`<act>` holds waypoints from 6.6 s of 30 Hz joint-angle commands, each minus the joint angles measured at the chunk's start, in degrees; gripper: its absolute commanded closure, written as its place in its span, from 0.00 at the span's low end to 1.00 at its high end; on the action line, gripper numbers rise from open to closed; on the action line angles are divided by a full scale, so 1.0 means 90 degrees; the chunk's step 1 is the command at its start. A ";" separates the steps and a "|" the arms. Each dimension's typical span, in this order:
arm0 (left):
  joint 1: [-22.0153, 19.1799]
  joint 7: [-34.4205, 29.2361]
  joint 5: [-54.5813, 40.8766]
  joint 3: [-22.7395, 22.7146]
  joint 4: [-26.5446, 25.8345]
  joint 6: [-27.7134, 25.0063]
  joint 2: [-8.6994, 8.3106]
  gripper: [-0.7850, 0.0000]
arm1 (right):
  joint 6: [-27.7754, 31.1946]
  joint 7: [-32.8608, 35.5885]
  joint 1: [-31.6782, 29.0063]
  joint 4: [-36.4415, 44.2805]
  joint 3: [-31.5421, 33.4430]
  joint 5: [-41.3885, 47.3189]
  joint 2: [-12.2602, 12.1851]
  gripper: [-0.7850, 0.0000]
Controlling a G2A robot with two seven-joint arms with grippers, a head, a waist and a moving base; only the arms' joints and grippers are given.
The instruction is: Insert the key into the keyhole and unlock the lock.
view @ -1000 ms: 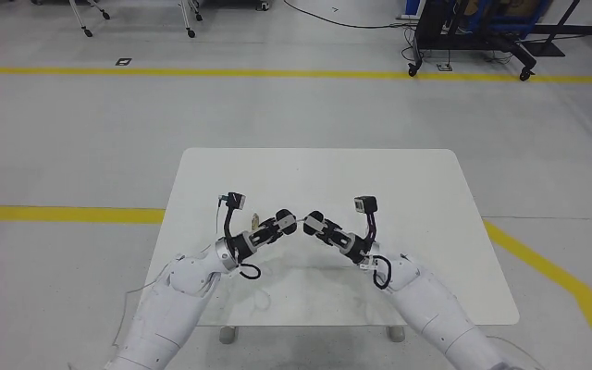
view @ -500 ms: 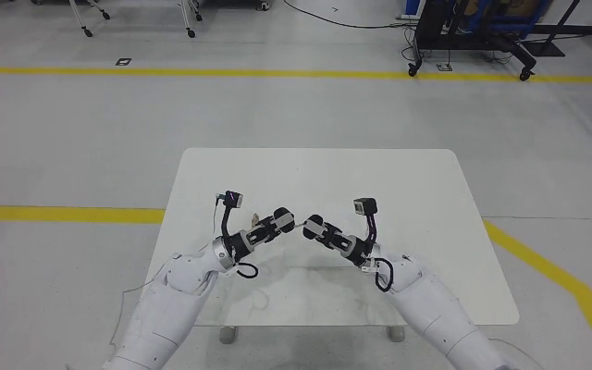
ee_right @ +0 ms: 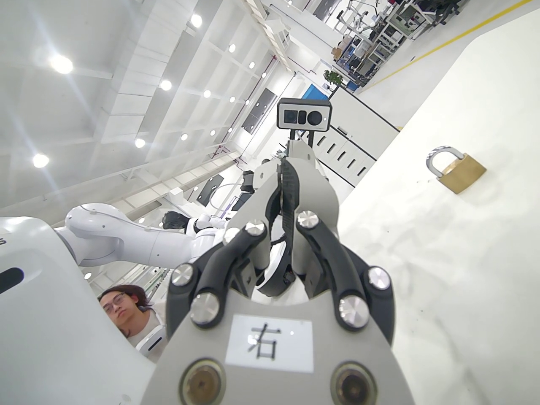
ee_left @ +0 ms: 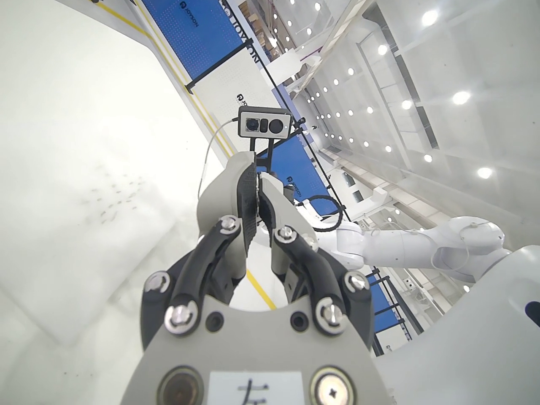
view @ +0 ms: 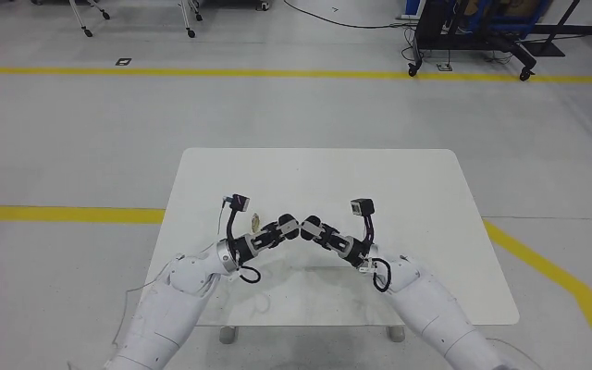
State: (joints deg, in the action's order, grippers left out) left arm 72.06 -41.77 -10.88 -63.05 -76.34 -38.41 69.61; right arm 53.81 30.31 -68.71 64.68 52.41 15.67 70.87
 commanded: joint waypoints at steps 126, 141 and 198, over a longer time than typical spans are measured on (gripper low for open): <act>0.0806 0.0488 0.7618 -0.0850 -0.2384 0.2517 -0.0639 0.00 | 0.0466 0.1101 -0.0082 0.0430 0.1500 -0.0918 -0.0914 1.00; -0.0380 0.1246 0.7644 -0.0031 -0.0458 0.2643 -0.0379 0.42 | 0.0466 0.1101 -0.0082 0.0430 0.1500 -0.0918 -0.0914 1.00; 0.0026 0.1980 0.7078 -0.0159 -0.0797 0.2455 -0.0284 1.00 | 0.0466 0.1101 -0.0082 0.0430 0.1500 -0.0918 -0.0914 1.00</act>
State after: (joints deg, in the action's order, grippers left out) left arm 71.80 -24.16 54.58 -64.73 -83.25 -15.76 66.96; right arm 58.00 40.22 -69.45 68.55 65.91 7.41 62.64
